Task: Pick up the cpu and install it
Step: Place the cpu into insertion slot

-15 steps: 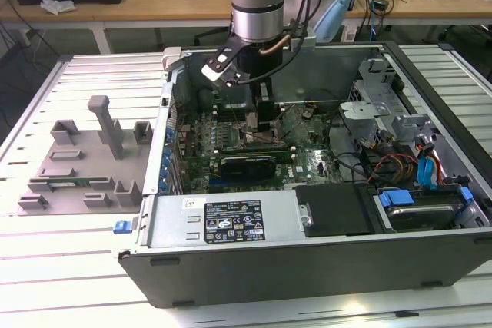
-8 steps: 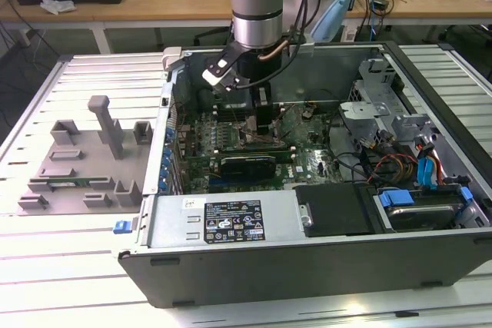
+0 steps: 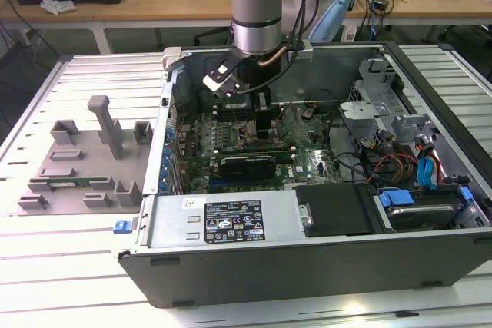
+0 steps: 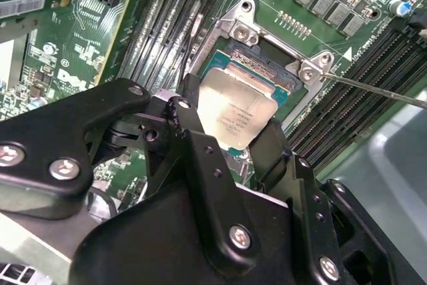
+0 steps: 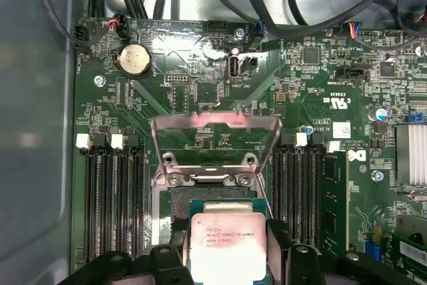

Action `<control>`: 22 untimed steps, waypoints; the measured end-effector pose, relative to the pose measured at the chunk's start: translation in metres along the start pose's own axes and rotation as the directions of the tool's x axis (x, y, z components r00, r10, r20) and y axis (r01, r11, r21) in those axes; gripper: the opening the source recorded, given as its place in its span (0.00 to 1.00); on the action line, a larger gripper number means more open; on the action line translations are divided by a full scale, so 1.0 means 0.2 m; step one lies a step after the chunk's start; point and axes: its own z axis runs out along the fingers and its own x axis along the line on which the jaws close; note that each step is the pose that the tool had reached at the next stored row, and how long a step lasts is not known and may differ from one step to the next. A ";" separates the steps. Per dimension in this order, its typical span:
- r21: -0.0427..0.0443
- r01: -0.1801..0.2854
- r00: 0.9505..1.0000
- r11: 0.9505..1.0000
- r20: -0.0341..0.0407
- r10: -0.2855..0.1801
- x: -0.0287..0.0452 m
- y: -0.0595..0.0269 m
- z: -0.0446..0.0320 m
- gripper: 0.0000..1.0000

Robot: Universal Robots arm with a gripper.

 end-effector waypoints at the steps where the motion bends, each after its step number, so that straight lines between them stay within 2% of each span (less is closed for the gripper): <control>1: 0.000 0.000 1.000 1.000 0.000 0.000 0.005 0.000 0.002 0.54; 3: 0.000 0.000 1.000 1.000 0.000 0.000 0.020 -0.001 0.008 0.54; 9: 0.000 0.000 1.000 1.000 0.004 0.000 0.028 -0.003 0.046 0.54; 22: -0.001 0.017 1.000 1.000 0.001 -0.017 0.030 -0.008 0.057 0.54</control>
